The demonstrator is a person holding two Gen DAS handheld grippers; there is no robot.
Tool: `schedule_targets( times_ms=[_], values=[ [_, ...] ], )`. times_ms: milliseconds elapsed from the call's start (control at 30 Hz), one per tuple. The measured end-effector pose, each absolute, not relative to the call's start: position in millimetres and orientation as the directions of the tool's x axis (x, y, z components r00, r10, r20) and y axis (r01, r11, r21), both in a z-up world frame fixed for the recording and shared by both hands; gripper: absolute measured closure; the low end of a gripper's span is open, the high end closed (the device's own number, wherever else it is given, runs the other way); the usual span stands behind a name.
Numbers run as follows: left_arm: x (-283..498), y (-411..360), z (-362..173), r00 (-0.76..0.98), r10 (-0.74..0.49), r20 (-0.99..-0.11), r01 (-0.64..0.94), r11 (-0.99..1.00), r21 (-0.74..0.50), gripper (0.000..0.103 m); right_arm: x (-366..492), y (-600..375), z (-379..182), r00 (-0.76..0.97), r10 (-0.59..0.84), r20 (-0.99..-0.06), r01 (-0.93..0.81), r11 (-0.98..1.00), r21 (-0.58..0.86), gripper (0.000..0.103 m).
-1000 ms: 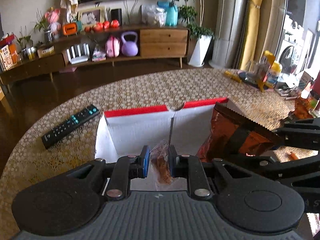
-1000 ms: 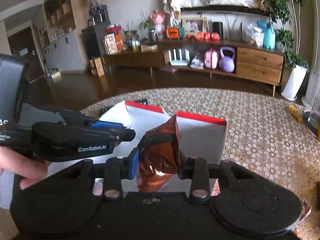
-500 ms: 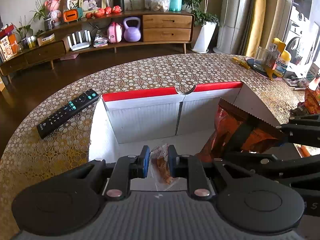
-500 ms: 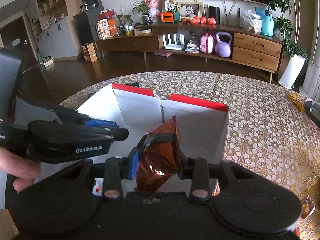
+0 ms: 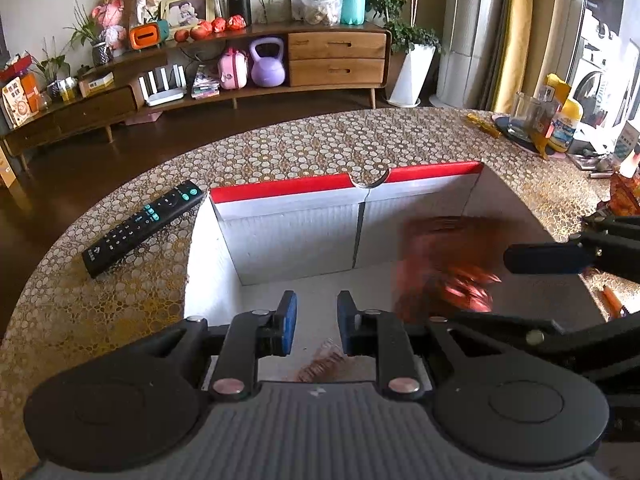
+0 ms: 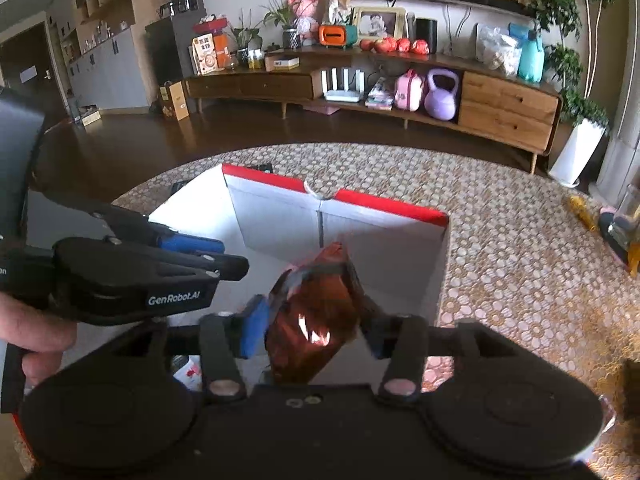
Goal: Organize snacks
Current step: 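Drop the candy and chip bag into the box by opening both grippers, then move both open grippers back toward the snack pile on the table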
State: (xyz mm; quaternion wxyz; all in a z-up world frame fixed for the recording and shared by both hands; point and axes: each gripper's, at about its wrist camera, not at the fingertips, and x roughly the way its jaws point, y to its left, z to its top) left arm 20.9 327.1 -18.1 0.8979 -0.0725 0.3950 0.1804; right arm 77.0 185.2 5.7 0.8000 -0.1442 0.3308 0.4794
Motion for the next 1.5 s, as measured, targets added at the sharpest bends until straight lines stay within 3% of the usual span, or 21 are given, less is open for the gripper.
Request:
schedule_targets(
  times_ms=[67, 200, 233, 267, 333, 367, 833, 1300, 1500],
  values=[
    [18, 326, -15, 0.624, 0.271, -0.733, -0.387, 0.922, 0.011, 0.080, 75, 183, 8, 0.328, 0.675, -0.661, -0.861, 0.501, 0.085, 0.035],
    [9, 319, -3, 0.646, 0.277, -0.711, -0.390, 0.921, 0.005, 0.080, 71, 172, 16, 0.353, 0.691, -0.631, -0.863, 0.501, 0.066, 0.034],
    [7, 317, -1, 0.652, 0.278, -0.706, -0.390, 0.921, 0.003, 0.075, 69, 169, 18, 0.355, 0.694, -0.626, -0.863, 0.500, 0.065, 0.034],
    [3, 314, 3, 0.660, 0.278, -0.698, -0.388, 0.922, 0.000, 0.070, 67, 165, 20, 0.356, 0.700, -0.619, -0.863, 0.500, 0.069, 0.034],
    [-5, 306, 10, 0.681, 0.293, -0.671, -0.396, 0.918, -0.001, 0.026, 63, 157, 23, 0.361, 0.707, -0.608, -0.861, 0.503, 0.074, 0.033],
    [-11, 299, 15, 0.695, 0.331, -0.639, -0.417, 0.909, 0.018, 0.024, 60, 152, 25, 0.363, 0.712, -0.600, -0.861, 0.503, 0.076, 0.033],
    [-58, 223, 46, 0.787, 0.327, -0.522, -0.388, 0.922, -0.008, 0.023, 23, 41, 43, 0.481, 0.750, -0.455, -0.802, 0.585, 0.117, 0.025],
    [-45, 137, 30, 0.826, 0.200, -0.527, -0.247, 0.969, -0.020, 0.021, 33, -70, 20, 0.637, 0.627, -0.449, -0.630, 0.759, 0.165, 0.022],
    [-39, 99, 28, 0.857, 0.150, -0.493, -0.175, 0.984, -0.006, 0.013, 32, -113, 2, 0.684, 0.575, -0.448, -0.562, 0.808, 0.179, 0.020]
  ],
)
